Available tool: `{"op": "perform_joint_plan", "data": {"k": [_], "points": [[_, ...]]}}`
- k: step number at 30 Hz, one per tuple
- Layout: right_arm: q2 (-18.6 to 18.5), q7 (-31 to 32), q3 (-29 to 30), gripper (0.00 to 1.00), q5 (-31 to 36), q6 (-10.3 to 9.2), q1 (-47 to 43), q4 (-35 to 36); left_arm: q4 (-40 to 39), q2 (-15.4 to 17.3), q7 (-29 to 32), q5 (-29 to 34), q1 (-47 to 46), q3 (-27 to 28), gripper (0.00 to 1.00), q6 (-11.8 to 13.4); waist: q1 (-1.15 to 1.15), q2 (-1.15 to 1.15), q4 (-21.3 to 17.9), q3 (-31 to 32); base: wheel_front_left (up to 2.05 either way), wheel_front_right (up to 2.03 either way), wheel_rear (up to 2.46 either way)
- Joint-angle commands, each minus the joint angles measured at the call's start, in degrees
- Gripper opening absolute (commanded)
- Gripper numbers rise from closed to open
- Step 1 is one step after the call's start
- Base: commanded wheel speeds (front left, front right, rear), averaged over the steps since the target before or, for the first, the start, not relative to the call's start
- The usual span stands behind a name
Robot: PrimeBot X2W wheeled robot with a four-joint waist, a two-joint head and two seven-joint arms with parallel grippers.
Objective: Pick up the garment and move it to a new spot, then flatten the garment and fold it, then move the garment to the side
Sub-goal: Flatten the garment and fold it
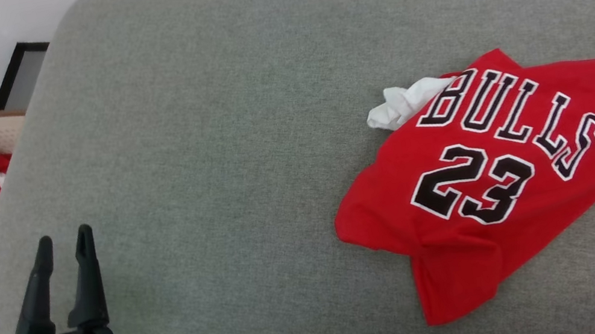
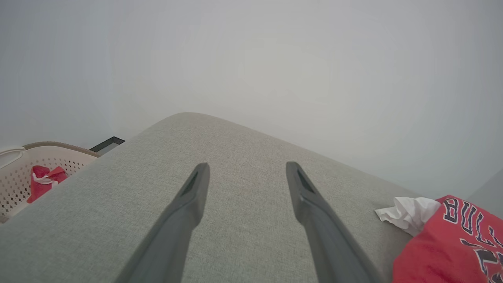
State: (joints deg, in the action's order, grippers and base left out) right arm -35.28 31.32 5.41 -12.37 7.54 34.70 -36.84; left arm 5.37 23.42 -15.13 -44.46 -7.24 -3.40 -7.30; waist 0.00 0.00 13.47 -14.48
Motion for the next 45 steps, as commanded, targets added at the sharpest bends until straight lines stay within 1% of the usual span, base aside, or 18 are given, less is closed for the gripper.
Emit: {"op": "perform_joint_plan", "data": {"k": [1, 7, 8, 9, 10, 15, 18, 22, 26, 27, 29, 30, 35, 40, 45], "points": [[1.1, -0.1, 0.9, 0.00, 0.9, -0.10, -0.3, -1.3, 0.2, 0.2, 0.0, -0.4, -0.8, -0.3, 1.00, -0.2, 0.00, 0.00, 0.3, -0.3, 0.00, 0.00, 0.00], [3.1, -0.9, 3.3, 0.00, 1.9, -0.10, 0.8, -6.6, 0.8, 0.6, 0.0, -0.5, -1.8, -1.4, 1.00, -0.2, 0.00, 0.00, 0.8, -0.7, 0.00, 0.00, 0.00], [3.5, -1.1, 3.5, 0.17, 1.8, -0.09, 1.3, -7.3, 0.9, 0.7, 0.0, -0.6, -1.9, -1.5, 1.00, -0.2, 0.00, 0.00, 0.7, -0.7, 0.00, 0.00, 0.00], [3.9, -1.4, 3.7, 0.49, 1.9, -0.09, 1.7, -7.8, 1.0, 0.8, 0.0, -0.8, -2.0, -1.6, 1.00, -0.2, 0.00, 0.00, 0.6, -0.6, 0.00, 0.00, 0.00], [4.2, -1.4, 3.6, 1.00, 2.2, -0.09, 2.0, -8.3, 1.1, 1.0, 0.0, -0.8, -1.9, -1.9, 1.00, -0.2, 0.00, 0.00, 0.5, -0.4, 0.00, 0.00, 0.00], [4.9, -1.6, 2.1, 1.00, 1.9, -0.09, 3.5, -9.1, 1.0, 2.3, 0.4, -1.3, -1.8, -2.9, 1.00, -0.2, 0.00, 0.00, -0.6, 1.0, 0.00, 0.00, 0.00], [5.4, -3.2, 1.1, 1.00, 0.8, -0.09, 3.6, -7.7, 0.3, 4.0, 2.1, -1.8, -2.2, -3.8, 1.00, -0.2, 0.00, 0.00, -1.9, 2.2, 0.00, 0.00, 0.00], [7.0, -7.4, -0.5, 1.00, -1.1, -0.09, 2.1, -4.6, -1.4, 6.5, 5.3, -2.5, -3.5, -4.6, 1.00, -0.2, 0.00, 0.00, -4.3, 3.9, 0.00, 0.00, 0.00], [9.2, -13.9, -1.6, 1.00, -3.1, -0.09, 0.5, -0.2, -3.0, 9.3, 9.3, -2.7, -5.4, -5.5, 1.00, -0.2, 0.00, 0.00, -7.4, 5.0, 0.00, 0.00, 0.00], [10.5, -17.5, -2.3, 1.00, -3.5, -0.09, -0.8, 2.4, -3.7, 10.7, 11.7, -3.1, -6.7, -6.0, 1.00, -0.2, 0.00, 0.00, -9.0, 5.5, 0.00, 0.00, 0.00], [11.8, -21.3, -2.9, 1.00, -3.5, -0.09, -1.8, 5.1, -3.8, 11.8, 14.4, -3.8, -8.4, -6.8, 1.00, -0.2, 0.00, 0.00, -10.6, 5.8, 0.00, 0.00, 0.00], [11.8, -21.3, -2.9, 1.00, -3.5, -0.09, -1.8, 5.1, -3.8, 11.8, 14.4, -3.8, -8.4, -6.8, 1.00, -0.2, 0.00, 0.00, -10.6, 5.8, 0.00, 0.00, 0.00], [15.8, -30.0, -3.5, 1.00, -2.0, -0.09, -5.5, 10.8, -3.8, 14.4, 21.2, -5.2, -13.8, -9.3, 1.00, -0.2, 0.00, 0.00, -14.4, 5.7, 0.00, 0.00, 0.00], [19.8, -36.1, -3.8, 1.00, 0.1, -0.09, -8.6, 15.6, -0.8, 15.5, 30.9, -7.9, -21.0, -12.6, 1.00, -0.2, 0.00, 0.00, -17.7, 4.0, 0.00, 0.00, 0.00], [24.0, -40.2, -3.9, 1.00, 2.0, -0.09, -10.5, 19.3, 3.2, 15.5, 39.9, -9.2, -29.1, -16.4, 1.00, -0.2, 0.00, 0.00, -20.7, 1.3, 0.00, 0.00, 0.00]]}}
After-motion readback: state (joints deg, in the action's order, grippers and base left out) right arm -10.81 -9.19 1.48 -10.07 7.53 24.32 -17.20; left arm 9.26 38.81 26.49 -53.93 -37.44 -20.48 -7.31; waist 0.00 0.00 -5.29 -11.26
